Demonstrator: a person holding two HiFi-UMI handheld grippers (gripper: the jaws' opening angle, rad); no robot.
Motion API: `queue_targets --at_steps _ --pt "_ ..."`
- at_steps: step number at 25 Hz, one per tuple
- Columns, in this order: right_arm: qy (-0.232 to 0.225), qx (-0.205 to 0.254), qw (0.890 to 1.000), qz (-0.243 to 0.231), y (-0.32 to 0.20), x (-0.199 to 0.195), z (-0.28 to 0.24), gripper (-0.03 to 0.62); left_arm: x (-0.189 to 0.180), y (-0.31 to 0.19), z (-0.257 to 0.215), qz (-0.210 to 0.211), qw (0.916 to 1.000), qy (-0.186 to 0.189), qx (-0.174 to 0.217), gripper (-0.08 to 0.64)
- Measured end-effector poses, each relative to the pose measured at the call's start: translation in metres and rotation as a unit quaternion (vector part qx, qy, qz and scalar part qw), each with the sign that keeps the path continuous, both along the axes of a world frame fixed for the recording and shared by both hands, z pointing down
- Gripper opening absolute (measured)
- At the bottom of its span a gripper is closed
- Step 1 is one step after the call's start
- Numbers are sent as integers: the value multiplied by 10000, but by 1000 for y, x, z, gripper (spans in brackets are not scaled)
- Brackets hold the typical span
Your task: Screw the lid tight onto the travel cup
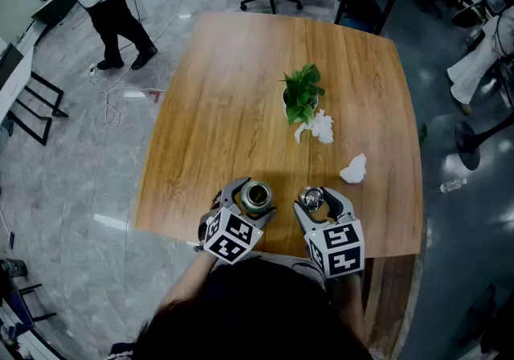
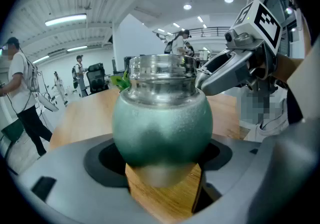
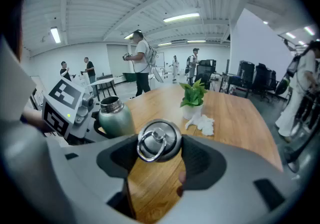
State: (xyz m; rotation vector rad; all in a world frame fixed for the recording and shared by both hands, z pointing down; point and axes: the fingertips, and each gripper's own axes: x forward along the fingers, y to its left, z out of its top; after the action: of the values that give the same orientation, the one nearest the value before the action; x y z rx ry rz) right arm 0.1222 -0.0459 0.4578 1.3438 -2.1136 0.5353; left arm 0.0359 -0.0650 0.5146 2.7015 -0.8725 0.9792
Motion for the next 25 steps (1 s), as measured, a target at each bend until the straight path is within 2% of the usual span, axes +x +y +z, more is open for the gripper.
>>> queue_targets --at_steps 10,14,21,23,25 --pt "-31 -9 10000 -15 1 3 -2 262 5 2 2 86 9999 -38 -107 381" --pt "-461 87 9988 -160 2 -3 -8 262 6 4 3 100 9998 -47 -139 382" --pt "-1293 331 9837 -1206 14 -40 -47 262 18 13 9 391 9991 -168 -82 382" --pt "-1358 299 9784 -1528 18 -51 -54 262 22 16 12 561 9981 -258 -42 381" --pt "-1229 201 9753 -1825 21 -58 -55 262 26 20 12 733 9967 -358 10 381"
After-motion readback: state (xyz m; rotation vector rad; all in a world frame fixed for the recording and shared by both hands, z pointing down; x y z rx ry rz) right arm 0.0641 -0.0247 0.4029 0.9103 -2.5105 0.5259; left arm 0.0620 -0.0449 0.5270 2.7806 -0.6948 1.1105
